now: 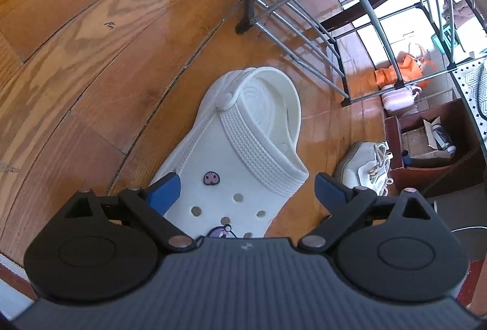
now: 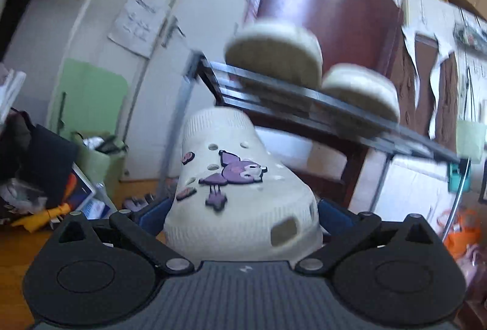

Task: Organize scattered shoes

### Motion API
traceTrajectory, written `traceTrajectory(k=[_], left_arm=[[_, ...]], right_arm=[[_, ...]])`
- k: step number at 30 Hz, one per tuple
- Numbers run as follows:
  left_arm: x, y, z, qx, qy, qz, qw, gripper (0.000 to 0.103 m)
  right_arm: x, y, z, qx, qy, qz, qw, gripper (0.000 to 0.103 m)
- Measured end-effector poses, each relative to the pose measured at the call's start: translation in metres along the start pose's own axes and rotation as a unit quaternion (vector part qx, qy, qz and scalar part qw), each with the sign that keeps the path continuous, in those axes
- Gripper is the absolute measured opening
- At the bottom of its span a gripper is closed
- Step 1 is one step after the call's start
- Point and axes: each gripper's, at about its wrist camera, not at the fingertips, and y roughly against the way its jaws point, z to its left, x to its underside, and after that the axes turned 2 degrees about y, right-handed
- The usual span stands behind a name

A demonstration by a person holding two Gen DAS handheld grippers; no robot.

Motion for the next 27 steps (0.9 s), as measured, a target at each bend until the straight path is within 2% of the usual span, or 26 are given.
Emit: traceTrajectory(k=[2,6,8,11,15,17,18,21,22,23,24,25,27], left_arm=[[-0.001,0.000,0.002,0.002,0.005,0.001,1.0000,0.096],[-0.002,0.001,0.003,0.007,0.007,0.002,0.9999,0.096],[-0.002,0.002,0.001,0.009,0.004,0.001,0.9999,0.096],[-0.002,0.004,-0.002,0.006,-0.004,0.000,1.0000,0.098],[-0.004,0.008,-0.006,0.008,-0.009,0.008,0.9999,0.100],[-0.007,0.012,-0.007,-0.005,-0.014,0.016,0.9998,0.102],[-0.009,0.016,-0.009,-0.020,-0.022,0.017,0.9994,0.102],[-0.012,0.028,-0.008,-0.075,-0.051,0.014,0.9958,0.103],[-0.013,0.029,-0.007,-0.090,-0.056,0.015,0.9943,0.103],[-0.014,0.031,-0.003,-0.111,-0.060,0.018,0.9918,0.103],[-0.016,0.031,0.000,-0.126,-0.062,0.022,0.9899,0.103],[-0.017,0.031,0.003,-0.139,-0.064,0.026,0.9880,0.103],[-0.019,0.028,0.009,-0.163,-0.063,0.040,0.9838,0.103]], right_arm=[[-0.002,-0.013,-0.013,0.008,-0.034,0.004,0.999,0.101],[-0.025,-0.055,-0.044,0.066,-0.065,0.024,0.995,0.099],[-0.028,-0.076,-0.064,0.067,-0.098,0.057,0.991,0.100],[-0.028,-0.080,-0.093,0.050,-0.172,0.081,0.981,0.101],[-0.032,-0.039,-0.093,0.034,-0.184,0.028,0.982,0.103],[-0.021,0.010,-0.078,0.017,-0.191,0.013,0.981,0.103],[-0.015,0.020,-0.073,0.008,-0.193,0.020,0.981,0.103],[0.038,0.059,-0.043,-0.056,-0.203,0.110,0.971,0.103],[0.072,0.065,-0.027,-0.085,-0.204,0.173,0.960,0.103],[0.106,0.072,-0.010,-0.114,-0.205,0.237,0.943,0.103],[0.122,0.073,-0.002,-0.125,-0.207,0.267,0.933,0.102],[0.151,0.077,0.009,-0.141,-0.233,0.310,0.911,0.101],[0.210,0.086,0.032,-0.170,-0.282,0.395,0.857,0.095]])
